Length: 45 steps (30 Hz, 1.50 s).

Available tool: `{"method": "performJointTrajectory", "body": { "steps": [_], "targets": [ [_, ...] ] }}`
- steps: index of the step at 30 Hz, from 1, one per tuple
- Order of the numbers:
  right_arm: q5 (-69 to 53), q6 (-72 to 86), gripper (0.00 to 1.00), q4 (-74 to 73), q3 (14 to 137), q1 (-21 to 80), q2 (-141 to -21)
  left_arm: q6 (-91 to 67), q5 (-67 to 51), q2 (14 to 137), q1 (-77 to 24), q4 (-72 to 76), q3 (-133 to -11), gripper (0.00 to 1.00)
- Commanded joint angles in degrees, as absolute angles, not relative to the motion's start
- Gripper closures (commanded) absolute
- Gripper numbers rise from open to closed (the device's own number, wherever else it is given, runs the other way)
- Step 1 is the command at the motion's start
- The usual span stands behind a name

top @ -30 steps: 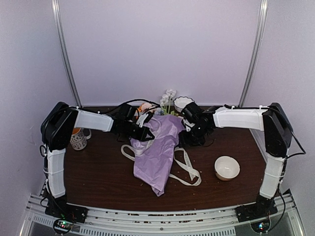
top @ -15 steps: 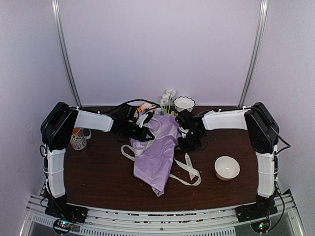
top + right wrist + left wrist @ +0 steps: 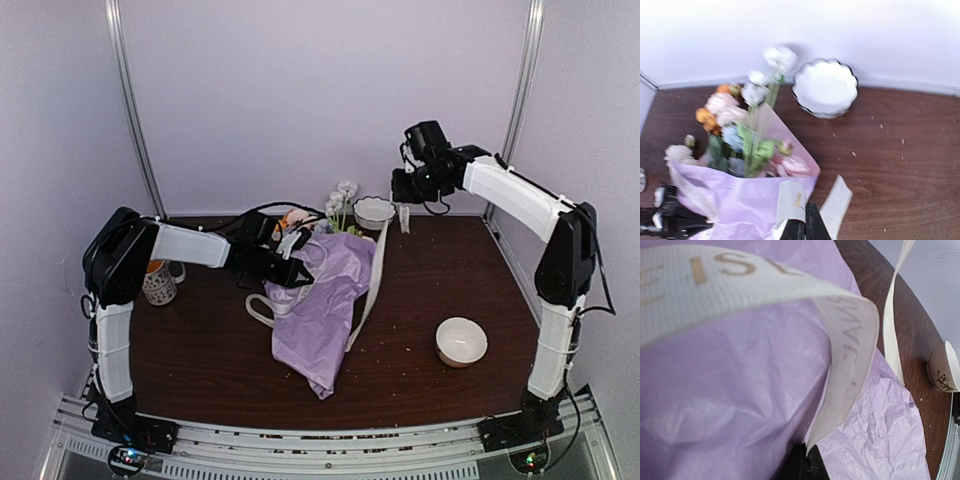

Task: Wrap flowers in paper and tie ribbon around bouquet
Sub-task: Pick up the ribbon from the center of the board, then cross the ribbon over the folded bouquet.

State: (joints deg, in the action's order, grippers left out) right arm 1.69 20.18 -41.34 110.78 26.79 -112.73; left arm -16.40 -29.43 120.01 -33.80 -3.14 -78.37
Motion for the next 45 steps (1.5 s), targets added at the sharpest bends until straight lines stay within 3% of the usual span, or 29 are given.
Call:
{"method": "performJointTrajectory", "body": {
  "steps": [1,7,12,23,30,45],
  "targets": [
    [-2.5,16.7,1.00,-40.0,111.9,32.5,-108.3,-15.3,-27.6,120.0,-32.9,-3.1,-77.9,1.00],
    [-10.2,15.7,1.00,-33.3,108.7,40.6,-109.9,-15.1,-29.2,119.8,-32.5,-3.4,-78.7,1.00],
    [-19.0,21.6,1.00,-29.2,107.8,41.5,-116.5,-19.6,-34.0,117.7,-30.5,4.2,-75.9,1.00],
    [-21.6,31.4,1.00,-24.6,107.2,39.3,-125.8,-22.0,-37.2,114.0,-29.0,12.7,-71.9,1.00],
    [-18.7,33.1,1.00,-28.0,113.4,38.2,-131.3,-24.4,-38.6,110.5,-28.8,25.6,-65.2,1.00],
    [-27.8,35.0,1.00,-23.6,114.3,38.3,-135.3,-8.7,-41.0,102.9,-33.1,24.7,-63.8,1.00]
  ]
}}
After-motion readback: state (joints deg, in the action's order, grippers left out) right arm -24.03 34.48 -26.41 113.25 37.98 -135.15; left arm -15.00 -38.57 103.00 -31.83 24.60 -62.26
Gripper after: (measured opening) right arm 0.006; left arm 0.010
